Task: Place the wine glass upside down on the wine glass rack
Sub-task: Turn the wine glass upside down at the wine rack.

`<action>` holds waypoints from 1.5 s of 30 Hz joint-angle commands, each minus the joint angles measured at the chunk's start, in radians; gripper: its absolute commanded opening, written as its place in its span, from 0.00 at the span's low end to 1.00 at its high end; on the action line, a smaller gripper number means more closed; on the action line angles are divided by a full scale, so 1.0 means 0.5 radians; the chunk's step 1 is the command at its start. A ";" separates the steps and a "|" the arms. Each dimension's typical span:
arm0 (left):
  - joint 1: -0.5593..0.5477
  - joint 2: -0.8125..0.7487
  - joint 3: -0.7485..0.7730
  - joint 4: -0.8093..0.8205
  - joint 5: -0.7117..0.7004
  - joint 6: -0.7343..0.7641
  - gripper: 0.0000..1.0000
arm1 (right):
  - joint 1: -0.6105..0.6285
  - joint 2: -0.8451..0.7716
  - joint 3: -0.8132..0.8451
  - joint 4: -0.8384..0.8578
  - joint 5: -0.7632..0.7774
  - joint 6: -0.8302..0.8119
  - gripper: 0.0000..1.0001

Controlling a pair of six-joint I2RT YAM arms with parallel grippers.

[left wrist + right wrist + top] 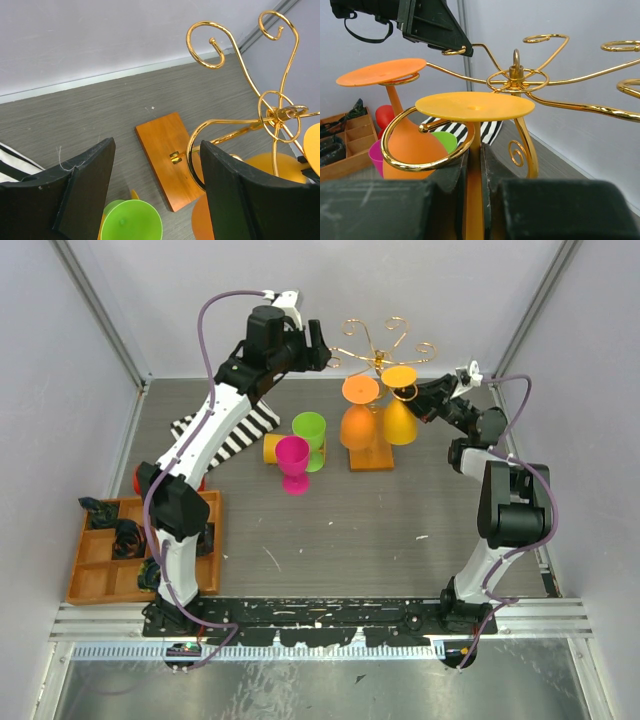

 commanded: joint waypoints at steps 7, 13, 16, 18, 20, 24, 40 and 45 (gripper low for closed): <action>-0.015 0.044 0.065 -0.094 0.050 0.010 0.76 | 0.041 -0.185 -0.088 0.358 -0.044 -0.076 0.01; -0.015 0.046 0.064 -0.102 0.049 0.014 0.76 | 0.052 -0.277 -0.151 0.355 -0.003 -0.095 0.01; -0.015 0.046 0.066 -0.105 0.043 0.015 0.76 | 0.053 -0.316 -0.186 0.353 0.006 -0.106 0.01; -0.016 0.049 0.064 -0.104 0.042 0.015 0.76 | 0.053 -0.331 -0.202 0.353 0.005 -0.109 0.01; -0.015 0.052 0.068 -0.103 0.043 0.015 0.76 | 0.053 -0.342 -0.214 0.353 0.008 -0.108 0.01; -0.016 0.065 0.083 -0.107 0.046 0.009 0.76 | 0.053 -0.350 -0.230 0.353 0.023 -0.096 0.01; -0.046 0.158 0.240 -0.165 0.068 0.013 0.76 | 0.062 -0.454 -0.334 0.354 0.012 -0.070 0.01; -0.046 0.147 0.225 -0.171 0.057 0.025 0.76 | 0.061 -0.516 -0.399 0.352 0.079 -0.070 0.01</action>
